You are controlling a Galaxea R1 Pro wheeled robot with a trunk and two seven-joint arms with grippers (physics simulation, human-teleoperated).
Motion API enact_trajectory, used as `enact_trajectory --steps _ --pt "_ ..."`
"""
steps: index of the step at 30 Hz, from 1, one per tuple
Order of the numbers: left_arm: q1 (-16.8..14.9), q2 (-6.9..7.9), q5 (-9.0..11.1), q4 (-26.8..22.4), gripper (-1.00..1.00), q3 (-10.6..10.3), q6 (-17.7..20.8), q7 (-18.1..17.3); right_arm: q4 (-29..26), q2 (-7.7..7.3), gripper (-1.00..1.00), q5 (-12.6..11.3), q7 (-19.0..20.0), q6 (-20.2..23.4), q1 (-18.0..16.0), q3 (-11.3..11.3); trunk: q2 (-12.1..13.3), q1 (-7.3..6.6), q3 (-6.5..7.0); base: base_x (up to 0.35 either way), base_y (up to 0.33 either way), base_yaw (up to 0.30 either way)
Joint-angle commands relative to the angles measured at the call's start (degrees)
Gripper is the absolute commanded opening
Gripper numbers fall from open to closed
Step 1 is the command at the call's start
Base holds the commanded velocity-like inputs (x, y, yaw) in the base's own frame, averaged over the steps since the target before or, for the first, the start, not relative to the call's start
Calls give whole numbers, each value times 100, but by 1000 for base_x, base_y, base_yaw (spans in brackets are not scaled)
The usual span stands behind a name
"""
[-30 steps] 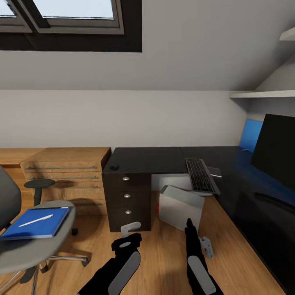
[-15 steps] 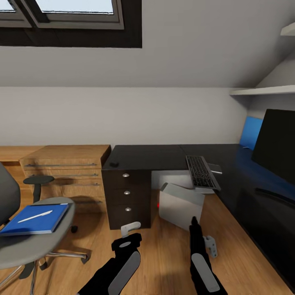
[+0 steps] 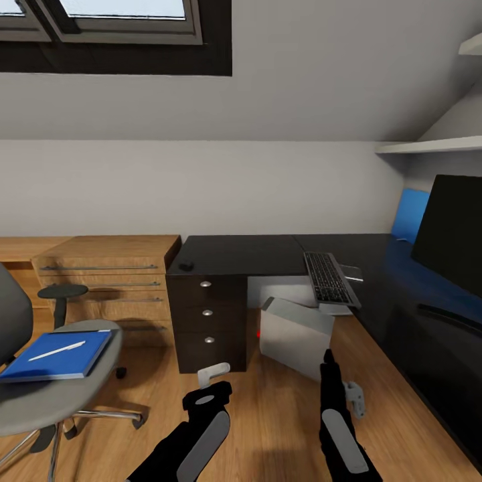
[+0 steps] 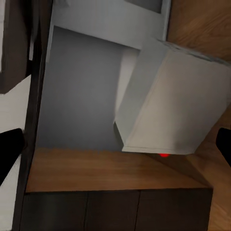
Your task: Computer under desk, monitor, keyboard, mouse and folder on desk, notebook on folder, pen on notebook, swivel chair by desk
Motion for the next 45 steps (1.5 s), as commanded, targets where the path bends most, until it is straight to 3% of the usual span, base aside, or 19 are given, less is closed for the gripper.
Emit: enact_trajectory --steps 1,10,18,45 --pt "-6 4 19 -2 100 -8 30 34 -60 -2 100 -26 -7 -15 -3 -10 -3 -1 -6 0 0 0" --pt "-5 20 27 60 100 5 31 12 -512 -105 100 1 261 -31 -3 -46 -3 -1 -6 69 0 0" --pt "-4 15 20 286 100 7 27 -37 -586 -102 100 -26 278 -18 -3 -58 -3 -1 -6 143 0 0" --pt "-5 8 15 321 100 -8 -28 -48 -731 -110 100 -27 295 -9 -3 -64 -3 -1 -6 122 0 0"
